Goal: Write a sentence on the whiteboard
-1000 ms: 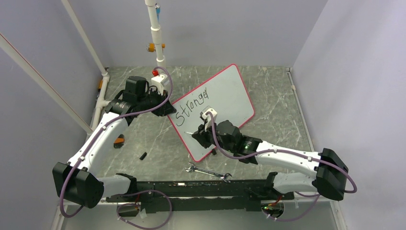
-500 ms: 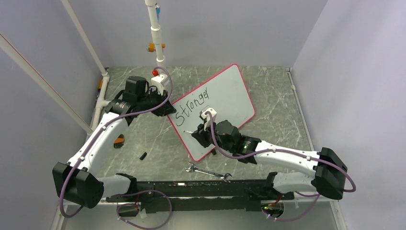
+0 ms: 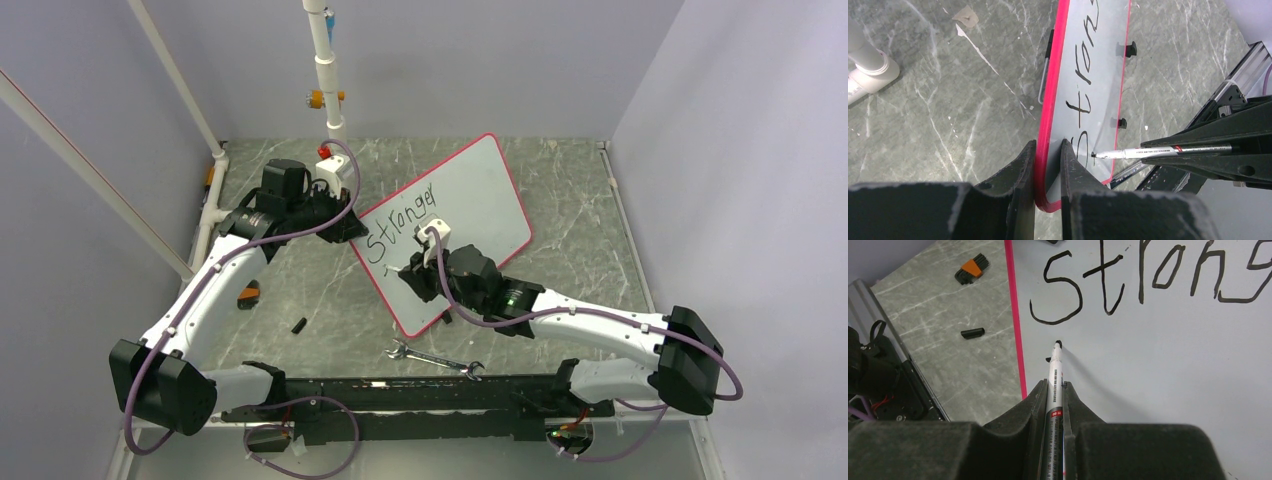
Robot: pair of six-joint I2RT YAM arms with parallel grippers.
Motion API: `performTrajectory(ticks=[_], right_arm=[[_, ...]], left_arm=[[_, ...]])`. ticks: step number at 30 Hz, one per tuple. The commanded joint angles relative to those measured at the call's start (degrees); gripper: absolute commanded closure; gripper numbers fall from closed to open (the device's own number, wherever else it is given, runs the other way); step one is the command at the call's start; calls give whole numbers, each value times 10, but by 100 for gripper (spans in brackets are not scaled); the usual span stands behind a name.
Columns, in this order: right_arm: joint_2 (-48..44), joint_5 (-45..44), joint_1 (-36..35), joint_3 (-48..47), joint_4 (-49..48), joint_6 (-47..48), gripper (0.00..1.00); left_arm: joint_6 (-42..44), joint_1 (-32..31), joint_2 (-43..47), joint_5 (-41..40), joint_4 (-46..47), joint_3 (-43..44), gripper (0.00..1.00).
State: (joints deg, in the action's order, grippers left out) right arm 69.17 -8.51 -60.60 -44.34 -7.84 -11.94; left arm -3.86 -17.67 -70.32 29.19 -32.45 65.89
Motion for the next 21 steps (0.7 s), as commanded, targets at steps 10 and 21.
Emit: performTrajectory(ticks=[10, 21], right_arm=[[-8, 42, 2, 7, -9, -1, 100], [-27, 26, 1, 40, 7, -15, 100]], left_arm=[[60, 7, 12, -119, 8, 2, 100], [60, 6, 12, -119, 8, 1, 100]])
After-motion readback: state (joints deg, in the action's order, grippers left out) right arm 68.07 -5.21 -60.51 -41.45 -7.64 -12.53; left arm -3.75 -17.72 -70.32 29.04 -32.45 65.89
